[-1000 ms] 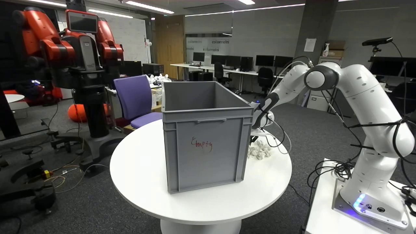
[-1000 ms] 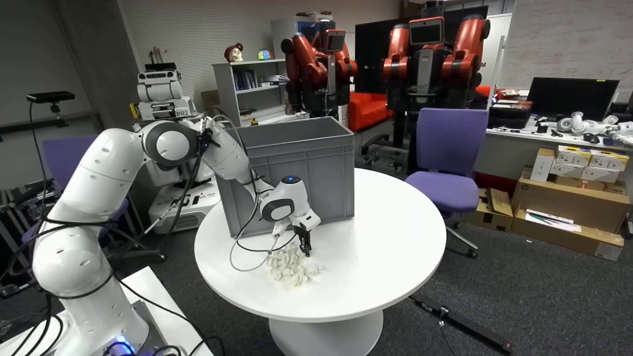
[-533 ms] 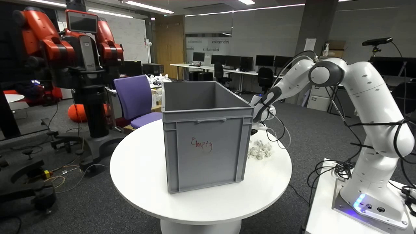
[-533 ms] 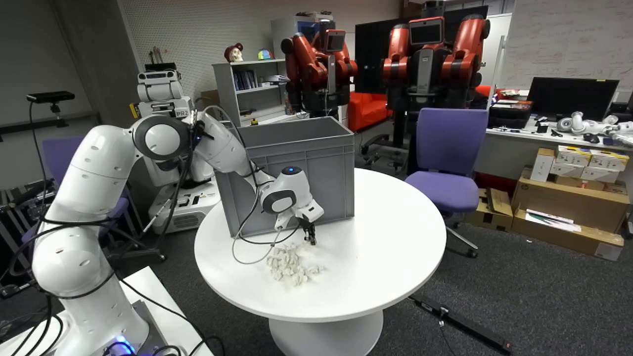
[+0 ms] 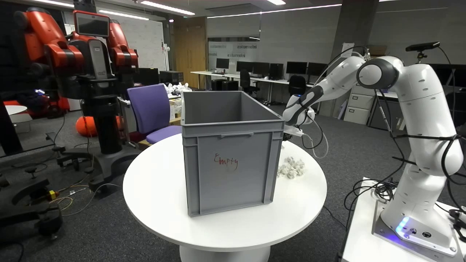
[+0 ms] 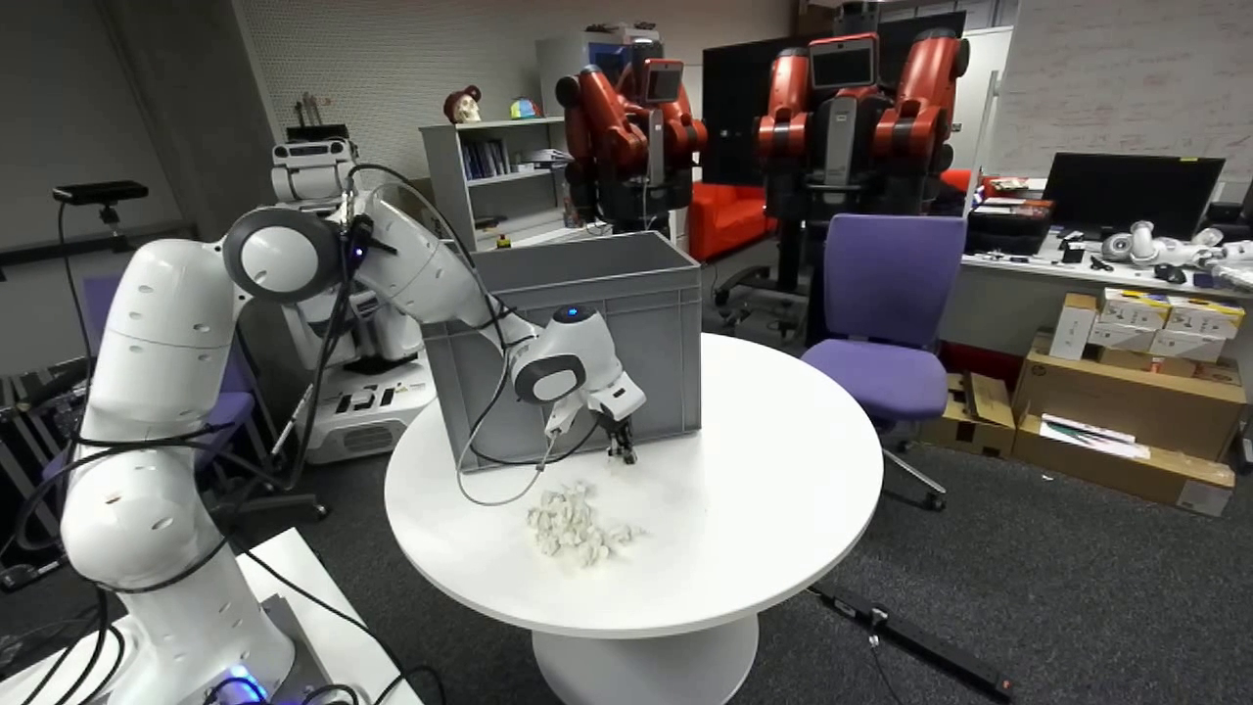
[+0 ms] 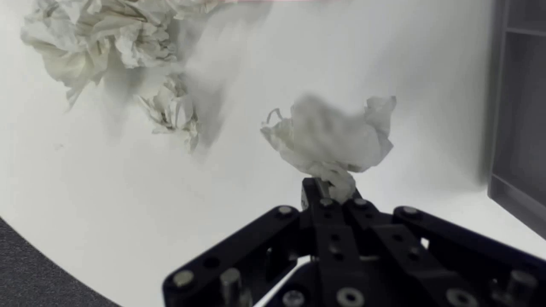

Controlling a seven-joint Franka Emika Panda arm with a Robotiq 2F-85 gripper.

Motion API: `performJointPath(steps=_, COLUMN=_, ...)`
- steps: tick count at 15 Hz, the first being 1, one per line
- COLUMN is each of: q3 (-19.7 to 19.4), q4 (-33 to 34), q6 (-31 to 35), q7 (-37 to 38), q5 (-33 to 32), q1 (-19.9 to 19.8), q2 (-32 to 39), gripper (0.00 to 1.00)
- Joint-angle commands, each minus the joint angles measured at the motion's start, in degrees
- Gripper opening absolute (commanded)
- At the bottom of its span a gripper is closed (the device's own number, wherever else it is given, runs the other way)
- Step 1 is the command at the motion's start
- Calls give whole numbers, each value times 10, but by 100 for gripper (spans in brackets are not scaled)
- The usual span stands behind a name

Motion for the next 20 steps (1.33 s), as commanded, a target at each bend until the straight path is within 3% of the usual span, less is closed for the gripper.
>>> performJointPath(steps=1, q3=-11, q4=-81, q6=9, q7=-13, q5=12, q1=-4, q2=-118, gripper=0)
performJointPath(steps=7, q3=-29, q4=-148, q6=-4, q7=23, q5=-18, q1=-2, q2=-286, gripper=0)
performJointPath(steps=10, q3=-24, q4=-181, q6=0, q7=79, q5=-67, q1=6, q2=-372, gripper=0)
performJointPath(steps=16, q3=82, q4=-229, q6=-1, q7=268, q5=-226, q1=-19, q2=-510, gripper=0)
performJointPath(steps=20, q3=187, q4=-239, q6=3, q7=336, q5=-241, q1=-60, q2=-552, gripper=0)
